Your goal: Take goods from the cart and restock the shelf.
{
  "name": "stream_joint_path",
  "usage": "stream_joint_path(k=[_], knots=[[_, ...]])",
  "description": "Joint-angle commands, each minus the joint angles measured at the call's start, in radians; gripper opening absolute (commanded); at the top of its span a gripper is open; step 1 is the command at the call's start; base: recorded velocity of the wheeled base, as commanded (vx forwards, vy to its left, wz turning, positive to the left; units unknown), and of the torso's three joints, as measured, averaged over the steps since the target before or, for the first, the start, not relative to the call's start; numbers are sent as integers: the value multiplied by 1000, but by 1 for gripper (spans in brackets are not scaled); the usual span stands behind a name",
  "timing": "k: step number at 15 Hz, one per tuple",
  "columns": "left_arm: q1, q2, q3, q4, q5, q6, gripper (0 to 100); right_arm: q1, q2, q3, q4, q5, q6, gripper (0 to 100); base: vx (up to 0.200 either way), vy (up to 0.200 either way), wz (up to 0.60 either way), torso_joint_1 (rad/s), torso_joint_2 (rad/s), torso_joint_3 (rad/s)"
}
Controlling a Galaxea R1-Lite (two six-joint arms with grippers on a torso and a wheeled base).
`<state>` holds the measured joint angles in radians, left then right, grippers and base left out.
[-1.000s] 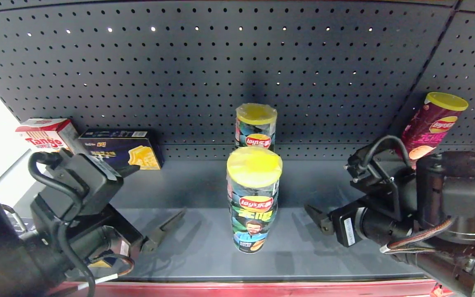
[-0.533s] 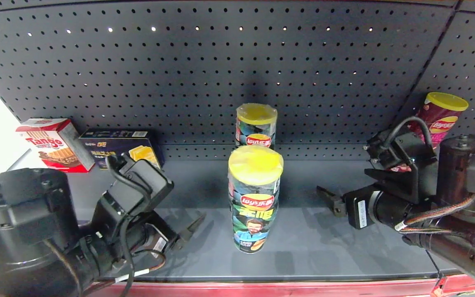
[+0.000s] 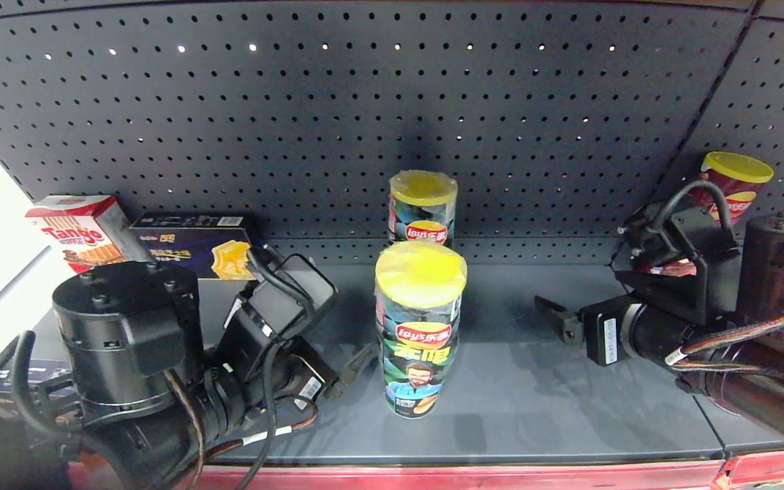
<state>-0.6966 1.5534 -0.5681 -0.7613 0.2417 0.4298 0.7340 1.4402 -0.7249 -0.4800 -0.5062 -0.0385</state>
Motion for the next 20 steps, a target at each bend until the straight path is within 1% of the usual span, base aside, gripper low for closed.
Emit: stream_joint_path(k=[1,3,8,11,14,18,19,20], knots=[[-6,7,1,-1,-1,0,100,-1,-1,1,0,0,-1,100,0,0,0,0,0,0],[-17,27,-9,-4,-1,0,100,-1,-1,2,0,6,-1,100,0,0,0,0,0,0],[-18,45,-26,-7,-1,0,100,-2,-3,9,0,6,0,100,0,0,0,0,0,0],[-20,42,-13,-9,-1,-2,100,-4,-4,12,0,8,0,100,0,0,0,0,0,0],[-35,36,10,-9,1,-2,100,-4,-1,10,0,8,0,100,0,0,0,0,0,0],[-23,17,16,-9,1,-3,100,-1,-4,12,0,8,0,100,0,0,0,0,0,0],[-11,-3,11,-9,4,-5,100,-1,-7,4,-2,8,0,100,0,0,0,0,0,0],[20,-30,5,-9,4,-5,100,1,-20,-5,-2,21,0,100,0,0,0,0,0,0]])
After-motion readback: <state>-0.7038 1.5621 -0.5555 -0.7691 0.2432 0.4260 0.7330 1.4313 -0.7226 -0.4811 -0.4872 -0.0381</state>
